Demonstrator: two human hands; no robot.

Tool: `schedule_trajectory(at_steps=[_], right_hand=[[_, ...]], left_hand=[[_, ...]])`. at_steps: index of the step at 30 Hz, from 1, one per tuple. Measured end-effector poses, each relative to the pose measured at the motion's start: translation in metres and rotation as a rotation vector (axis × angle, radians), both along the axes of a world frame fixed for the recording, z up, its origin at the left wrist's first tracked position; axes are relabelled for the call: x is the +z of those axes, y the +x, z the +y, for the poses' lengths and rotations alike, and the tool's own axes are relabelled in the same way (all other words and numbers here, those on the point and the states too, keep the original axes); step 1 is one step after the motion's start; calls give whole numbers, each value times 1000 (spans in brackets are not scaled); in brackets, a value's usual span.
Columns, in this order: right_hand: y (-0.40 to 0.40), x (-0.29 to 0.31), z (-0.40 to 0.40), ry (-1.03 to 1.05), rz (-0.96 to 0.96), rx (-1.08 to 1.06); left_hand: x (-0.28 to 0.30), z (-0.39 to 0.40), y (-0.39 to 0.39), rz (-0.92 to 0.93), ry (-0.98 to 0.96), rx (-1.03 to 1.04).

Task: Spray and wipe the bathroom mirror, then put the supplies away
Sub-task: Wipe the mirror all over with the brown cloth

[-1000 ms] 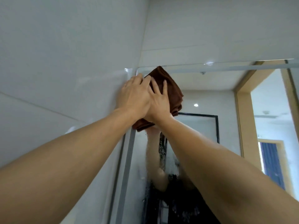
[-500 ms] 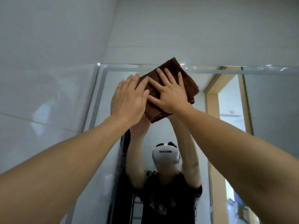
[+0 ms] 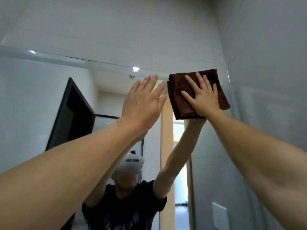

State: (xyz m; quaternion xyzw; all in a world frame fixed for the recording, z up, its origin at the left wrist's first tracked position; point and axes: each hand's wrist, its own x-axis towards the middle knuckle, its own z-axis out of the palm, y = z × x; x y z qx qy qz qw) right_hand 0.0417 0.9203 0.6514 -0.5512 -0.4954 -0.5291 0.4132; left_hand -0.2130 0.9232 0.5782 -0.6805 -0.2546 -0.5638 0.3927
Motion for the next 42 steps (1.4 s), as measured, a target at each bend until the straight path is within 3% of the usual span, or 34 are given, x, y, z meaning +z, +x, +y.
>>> schedule_trajectory(at_steps=[6,15,27,33,37,42], right_hand=[[89,-10,-24,6,106,4],[74,-33,-18,56,234,1],[-103,-90,22,88,193,53],[-243,-108,48,-61,12,-22],[-293,-111,58,-88,-12,101],[-291,-110,59,-123,-31,195]], left_hand=[[1,-8,76,86,5,-46],[-12,1,71,75,-26,-41],[-7,-2,-22,24,3,40],[-16,-1,-87,102,-136,-302],[-23,9,-128,-103,-250,-516],[-20,15,-144,-286,-293,-656]])
